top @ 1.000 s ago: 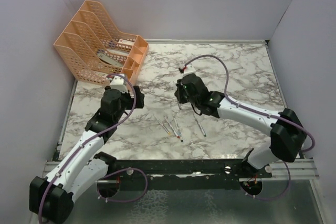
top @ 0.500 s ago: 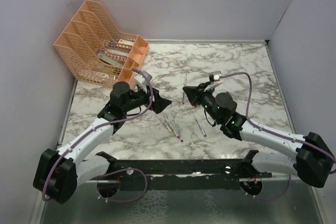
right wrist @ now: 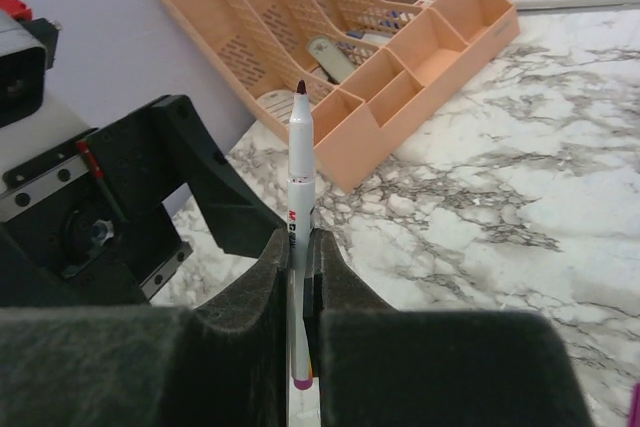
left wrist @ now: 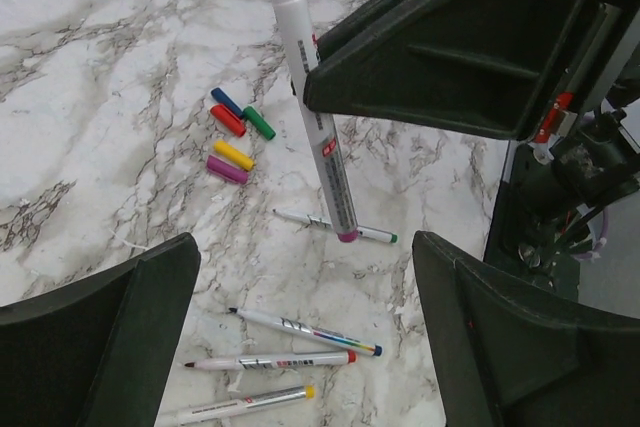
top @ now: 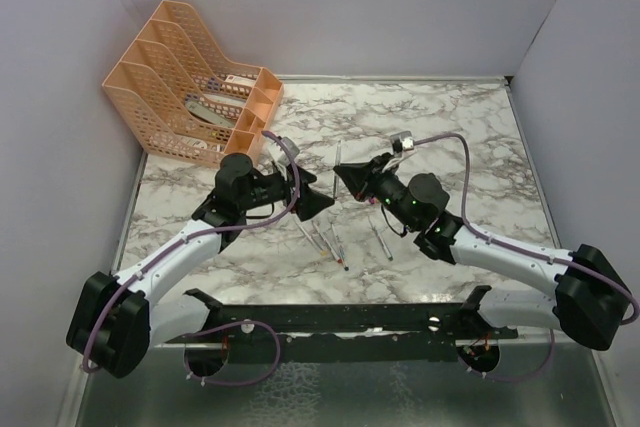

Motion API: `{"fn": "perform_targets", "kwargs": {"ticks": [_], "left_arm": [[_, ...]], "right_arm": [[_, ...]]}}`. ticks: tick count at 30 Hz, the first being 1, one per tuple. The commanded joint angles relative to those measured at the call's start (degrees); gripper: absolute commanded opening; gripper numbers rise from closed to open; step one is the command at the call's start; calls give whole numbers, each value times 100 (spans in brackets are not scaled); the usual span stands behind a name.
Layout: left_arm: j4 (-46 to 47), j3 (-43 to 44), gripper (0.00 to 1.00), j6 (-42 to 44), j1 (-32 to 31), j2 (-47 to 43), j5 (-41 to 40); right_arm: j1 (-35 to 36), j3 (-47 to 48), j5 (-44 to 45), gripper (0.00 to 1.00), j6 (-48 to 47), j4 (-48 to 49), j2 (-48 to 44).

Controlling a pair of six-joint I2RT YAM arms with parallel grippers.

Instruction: Insert the pens into the pen caps

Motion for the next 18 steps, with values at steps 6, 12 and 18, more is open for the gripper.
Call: {"fn": "perform_targets", "kwargs": {"ticks": [6,12,18], "left_arm": [[227,372,76,-24,-40,210,148],[254,433,66,-69,-54,277,166],[254,391,60,-93,-100,305,154]], "right_arm": [[22,270,-1061,1,351,362,371],[22,305,-1120,1,301,481,393],[22,322,-1182,1,294,620,427]]}}
